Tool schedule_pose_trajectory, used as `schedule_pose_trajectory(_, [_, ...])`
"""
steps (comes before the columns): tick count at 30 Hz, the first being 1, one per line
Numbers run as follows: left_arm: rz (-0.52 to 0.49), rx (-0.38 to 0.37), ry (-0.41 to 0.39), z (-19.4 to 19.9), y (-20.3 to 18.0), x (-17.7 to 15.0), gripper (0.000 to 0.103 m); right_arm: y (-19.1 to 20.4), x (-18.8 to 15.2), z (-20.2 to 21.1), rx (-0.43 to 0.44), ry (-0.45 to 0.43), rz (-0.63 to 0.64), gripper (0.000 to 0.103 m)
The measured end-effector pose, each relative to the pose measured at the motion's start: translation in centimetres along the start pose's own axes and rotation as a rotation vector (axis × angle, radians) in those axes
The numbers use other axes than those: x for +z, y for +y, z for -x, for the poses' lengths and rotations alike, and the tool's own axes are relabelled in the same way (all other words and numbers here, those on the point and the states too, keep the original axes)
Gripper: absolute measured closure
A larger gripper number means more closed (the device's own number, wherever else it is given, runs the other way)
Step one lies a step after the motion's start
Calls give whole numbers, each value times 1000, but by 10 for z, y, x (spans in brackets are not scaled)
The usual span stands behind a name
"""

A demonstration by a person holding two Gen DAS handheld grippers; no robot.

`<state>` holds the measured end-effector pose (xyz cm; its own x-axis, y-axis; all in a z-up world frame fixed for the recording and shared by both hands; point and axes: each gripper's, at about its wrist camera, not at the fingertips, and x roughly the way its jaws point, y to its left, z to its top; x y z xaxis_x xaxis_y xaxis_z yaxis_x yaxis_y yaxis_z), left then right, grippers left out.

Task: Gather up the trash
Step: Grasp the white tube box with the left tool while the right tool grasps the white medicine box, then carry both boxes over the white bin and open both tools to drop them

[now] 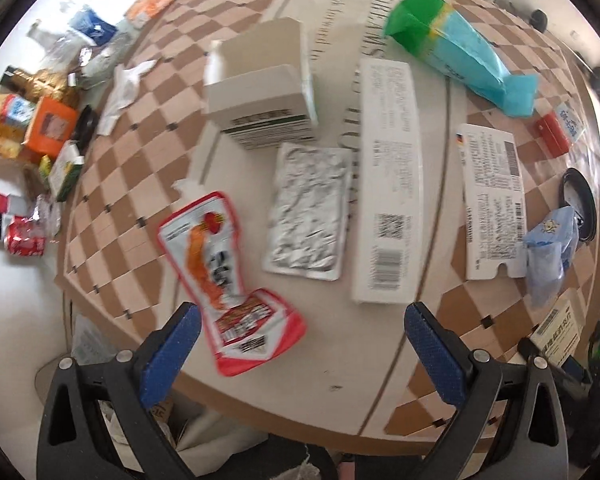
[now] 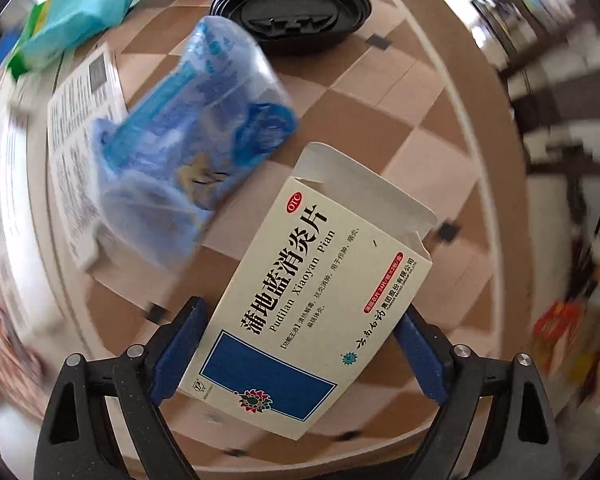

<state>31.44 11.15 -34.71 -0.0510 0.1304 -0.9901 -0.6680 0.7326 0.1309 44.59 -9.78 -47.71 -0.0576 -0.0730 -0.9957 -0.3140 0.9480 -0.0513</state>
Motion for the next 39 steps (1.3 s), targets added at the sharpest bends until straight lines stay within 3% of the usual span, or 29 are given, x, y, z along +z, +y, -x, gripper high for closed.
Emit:
schedule_pose_trajectory(3, [-38, -30, 50, -26, -26, 29, 0, -16, 3, -4, -15, 27, 124, 10])
schedule_pose_trajectory(6, [-77, -4, 70, -46, -45, 50, 5, -16, 9, -3, -10, 12, 202, 10])
schedule_pose_trajectory(8, [-89, 17, 75, -53, -51, 58, 24, -15, 10, -2, 4, -8, 225, 9])
schedule_pose_trajectory(10, [-85, 18, 84, -57, -52, 61, 59, -11, 7, 5, 9, -11, 208, 8])
schedule_pose_trajectory(13, [-71, 9, 70, -53, -45, 57, 59, -22, 12, 6, 35, -1, 129, 7])
schedule_pose_trajectory(17, [-87, 42, 43, -43, -39, 29, 60, -23, 17, 7, 35, -19, 63, 9])
schedule_pose_trajectory(18, [-86, 45, 38, -39, -41, 22, 60, -22, 13, 7, 36, -31, 68, 10])
schedule_pose_trajectory(20, [-83, 45, 21, -30, -37, 7, 60, -23, 10, 12, 34, -79, 93, 22])
schedule_pose_trajectory(29, [-122, 14, -80, 11, -30, -61, 61, -28, -11, 28, 55, -118, 115, 22])
schedule_pose_trajectory(34, [-152, -35, -129, 24, -49, -77, 61, -41, -44, 42, 94, -158, 114, 22])
schedule_pose_trajectory(36, [-152, -56, -151, 27, -37, -80, 61, -41, -65, 52, 110, -169, 108, 22])
schedule_pose_trajectory(39, [-148, -99, -186, 46, -25, -112, 61, -40, -99, 67, 140, -188, 106, 22])
